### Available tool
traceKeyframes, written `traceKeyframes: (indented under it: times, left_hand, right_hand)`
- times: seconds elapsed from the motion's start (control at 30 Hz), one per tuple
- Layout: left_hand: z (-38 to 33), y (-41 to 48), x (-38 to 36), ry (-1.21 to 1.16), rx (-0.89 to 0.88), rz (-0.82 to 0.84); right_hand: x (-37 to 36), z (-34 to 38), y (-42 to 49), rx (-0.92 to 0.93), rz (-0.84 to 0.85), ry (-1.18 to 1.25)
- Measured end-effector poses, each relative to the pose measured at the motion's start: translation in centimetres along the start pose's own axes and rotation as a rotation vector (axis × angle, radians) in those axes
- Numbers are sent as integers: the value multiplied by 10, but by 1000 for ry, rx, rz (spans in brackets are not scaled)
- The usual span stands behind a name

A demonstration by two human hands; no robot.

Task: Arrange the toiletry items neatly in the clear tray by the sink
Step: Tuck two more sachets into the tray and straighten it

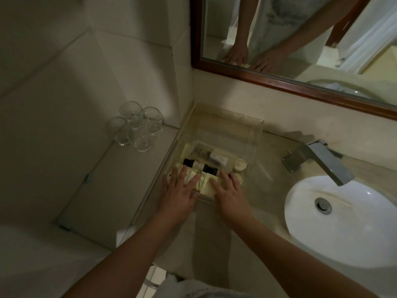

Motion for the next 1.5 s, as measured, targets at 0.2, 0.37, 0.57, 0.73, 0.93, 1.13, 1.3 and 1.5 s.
traceKeyframes:
  times: [0.2,0.37,0.57,0.73,0.93,1.13,1.3,1.5]
  left_hand:
    - [2,0,-1,-33,0,3]
    - [15,-5,8,-207,151,-155]
    - [39,5,21,-358,427,-358]
    - [48,21,16,-672,609,-252]
    - [51,37,20,-866,781,-206]
    - [47,41,19,-969,815,-203]
    - [40,51,23,-1009,793,-194]
    - [34,63,27,-1061,770,-197]
  right_hand:
    - [-1,1,2,7,-5,0]
    - [20,-10,-7,-96,-227,157]
    - [29,-51,-42,-519,-380,468]
    - [-2,-56,-48,-735,-63,697]
    - [-12,-57,-37,-735,-18,689]
    - [-8,-59,-29,-723,-81,753]
    - [-1,-64,-16,-739,-119,791]
    - [7,-68,-4,-757,-157,803]
Point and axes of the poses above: each hand's wrist, its own y-axis towards the middle knuckle, its own x-axis out of the back of the hand, z = x × y, the point moved 5 cm from there along y, towards the middle knuckle, and after that the axes turned 11 degrees about -z, right-handed, at the moved point
